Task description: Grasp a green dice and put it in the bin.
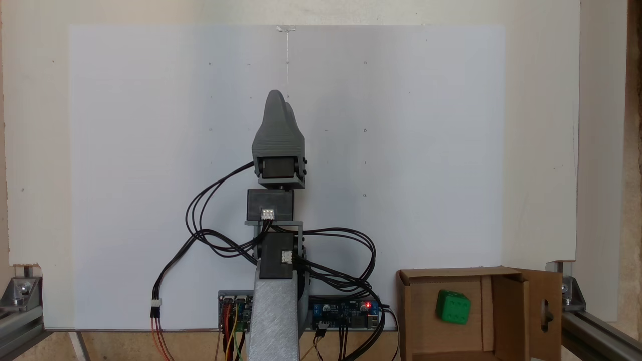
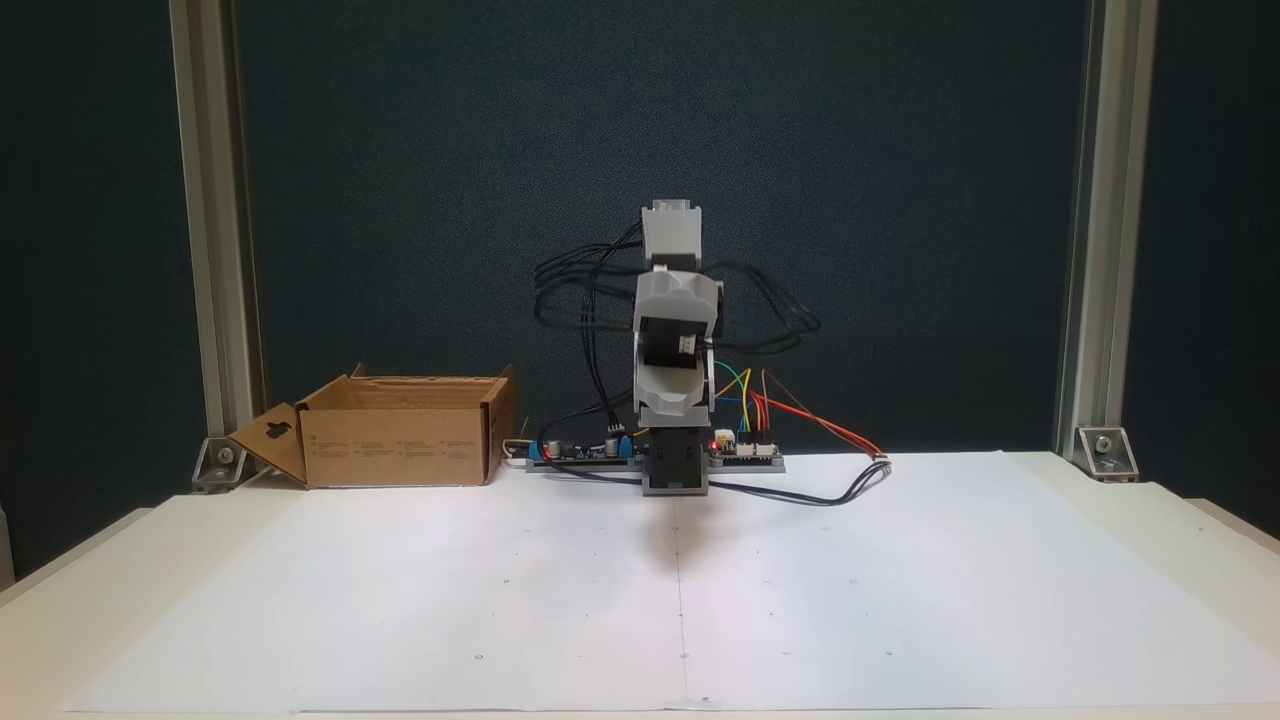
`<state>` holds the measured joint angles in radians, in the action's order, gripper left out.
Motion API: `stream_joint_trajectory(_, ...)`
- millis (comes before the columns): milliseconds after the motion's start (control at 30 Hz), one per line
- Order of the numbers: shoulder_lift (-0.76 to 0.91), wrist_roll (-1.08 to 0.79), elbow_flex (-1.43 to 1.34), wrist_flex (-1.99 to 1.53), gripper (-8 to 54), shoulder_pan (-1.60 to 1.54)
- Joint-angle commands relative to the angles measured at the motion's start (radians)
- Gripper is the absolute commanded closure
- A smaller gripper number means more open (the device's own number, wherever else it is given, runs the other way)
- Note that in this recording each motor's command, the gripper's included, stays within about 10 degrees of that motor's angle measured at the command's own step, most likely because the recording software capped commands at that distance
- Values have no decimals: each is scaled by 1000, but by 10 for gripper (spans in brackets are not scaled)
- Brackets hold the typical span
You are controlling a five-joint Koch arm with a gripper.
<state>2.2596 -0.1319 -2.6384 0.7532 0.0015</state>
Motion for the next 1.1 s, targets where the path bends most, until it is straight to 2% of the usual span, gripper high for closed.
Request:
stream_joint_trajectory(0, 109, 41, 0, 165, 12, 0)
stream_joint_trajectory(400, 109, 37, -244, 506, 16, -3)
stream_joint_trajectory(1067, 107, 38, -489, 696, 13, -5)
